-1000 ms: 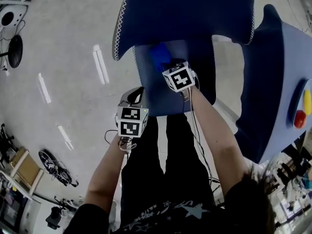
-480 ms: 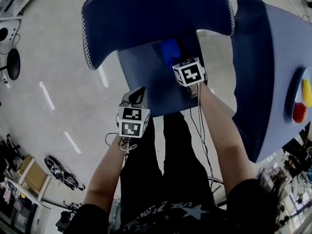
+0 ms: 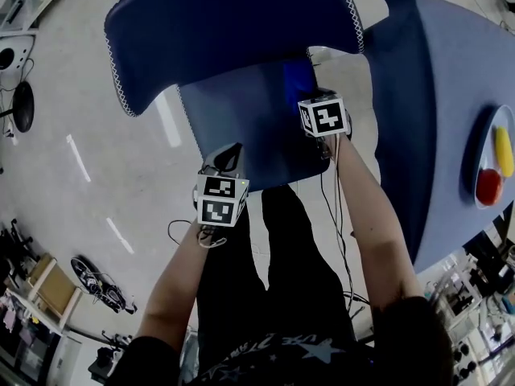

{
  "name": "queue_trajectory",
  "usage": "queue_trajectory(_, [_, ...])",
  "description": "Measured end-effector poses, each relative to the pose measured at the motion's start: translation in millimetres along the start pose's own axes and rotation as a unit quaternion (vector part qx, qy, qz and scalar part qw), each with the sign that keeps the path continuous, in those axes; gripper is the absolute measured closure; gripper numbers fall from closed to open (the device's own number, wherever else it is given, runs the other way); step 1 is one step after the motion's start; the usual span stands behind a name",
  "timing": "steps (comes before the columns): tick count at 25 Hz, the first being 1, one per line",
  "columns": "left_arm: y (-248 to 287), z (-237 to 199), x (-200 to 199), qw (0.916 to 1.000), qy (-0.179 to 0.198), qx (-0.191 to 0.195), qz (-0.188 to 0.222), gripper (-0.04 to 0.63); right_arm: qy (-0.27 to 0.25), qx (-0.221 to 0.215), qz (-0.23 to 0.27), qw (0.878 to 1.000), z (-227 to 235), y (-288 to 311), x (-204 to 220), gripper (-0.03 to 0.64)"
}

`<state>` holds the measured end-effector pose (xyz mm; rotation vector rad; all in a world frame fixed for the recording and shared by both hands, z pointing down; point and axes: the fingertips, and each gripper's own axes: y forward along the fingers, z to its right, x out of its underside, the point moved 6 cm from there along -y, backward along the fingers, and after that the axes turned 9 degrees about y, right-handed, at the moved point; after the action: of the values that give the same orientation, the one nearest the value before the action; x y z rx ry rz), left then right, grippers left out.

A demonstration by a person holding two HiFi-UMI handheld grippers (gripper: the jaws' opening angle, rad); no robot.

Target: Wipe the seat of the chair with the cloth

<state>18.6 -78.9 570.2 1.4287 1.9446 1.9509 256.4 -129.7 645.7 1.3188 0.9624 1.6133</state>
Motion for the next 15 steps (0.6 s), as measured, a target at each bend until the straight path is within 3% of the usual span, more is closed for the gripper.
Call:
queue_trajectory(8, [4.4, 24.1, -3.1, 0.9990, -0.027, -0.032, 0.015, 0.574, 0.008, 0.003, -0.009, 1.000, 34.6, -4.7, 6.2, 0.549])
queue_trajectory(15, [-23.5, 12.3, 9.2, 0.9931, -0.094, -0.064, 0.030, 0.574, 0.007, -0.014, -0.005, 1.000, 6.3, -17.5, -7.5, 0.550])
